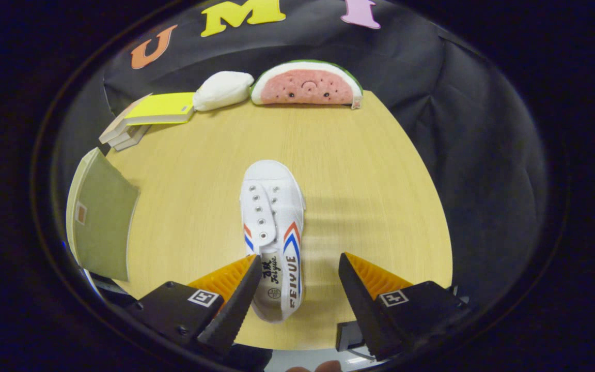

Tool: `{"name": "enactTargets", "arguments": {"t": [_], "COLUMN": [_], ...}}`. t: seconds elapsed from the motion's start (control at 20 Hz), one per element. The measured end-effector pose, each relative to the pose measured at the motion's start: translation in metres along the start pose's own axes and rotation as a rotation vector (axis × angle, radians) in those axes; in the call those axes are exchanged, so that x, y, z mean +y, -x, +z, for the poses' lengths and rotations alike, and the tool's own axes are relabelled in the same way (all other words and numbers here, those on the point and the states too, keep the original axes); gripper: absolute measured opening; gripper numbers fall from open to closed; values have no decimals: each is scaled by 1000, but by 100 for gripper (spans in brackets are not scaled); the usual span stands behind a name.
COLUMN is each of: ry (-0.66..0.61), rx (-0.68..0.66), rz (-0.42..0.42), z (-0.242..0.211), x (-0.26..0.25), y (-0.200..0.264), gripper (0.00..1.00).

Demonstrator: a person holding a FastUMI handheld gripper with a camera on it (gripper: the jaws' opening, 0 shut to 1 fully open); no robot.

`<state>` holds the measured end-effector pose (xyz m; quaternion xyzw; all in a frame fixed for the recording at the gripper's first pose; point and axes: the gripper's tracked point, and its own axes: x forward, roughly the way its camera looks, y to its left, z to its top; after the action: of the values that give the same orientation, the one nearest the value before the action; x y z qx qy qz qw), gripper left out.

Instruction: Open the storage box then place both shoes into the box .Put the left shoe in first, then the right shoe, with the right side of both shoes facing outward in a uniform manner.

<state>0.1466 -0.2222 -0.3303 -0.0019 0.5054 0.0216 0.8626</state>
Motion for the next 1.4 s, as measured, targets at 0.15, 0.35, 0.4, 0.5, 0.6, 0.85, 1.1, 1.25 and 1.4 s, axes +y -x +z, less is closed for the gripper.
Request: {"name": "enactTargets", "arguments": {"t": [0.15, 0.35, 0.4, 0.5, 0.6, 0.85, 1.1, 1.25, 1.4], "ry": [-3, 7, 5, 3, 7, 4, -85, -123, -164], "rx": [44, 95, 108, 131, 140, 137, 125, 90, 26], "rz": [27, 61, 76, 106, 142, 107, 143, 168, 185], "z": [4, 4, 4, 1, 2, 4, 1, 0, 5], "x": [-3, -3, -1, 6, 15, 9, 21, 41, 76], "y": [-18, -33, -35, -39, -37, -36, -25, 3, 50], "gripper": [97, 95, 93, 83, 74, 34, 6, 6, 5]}}
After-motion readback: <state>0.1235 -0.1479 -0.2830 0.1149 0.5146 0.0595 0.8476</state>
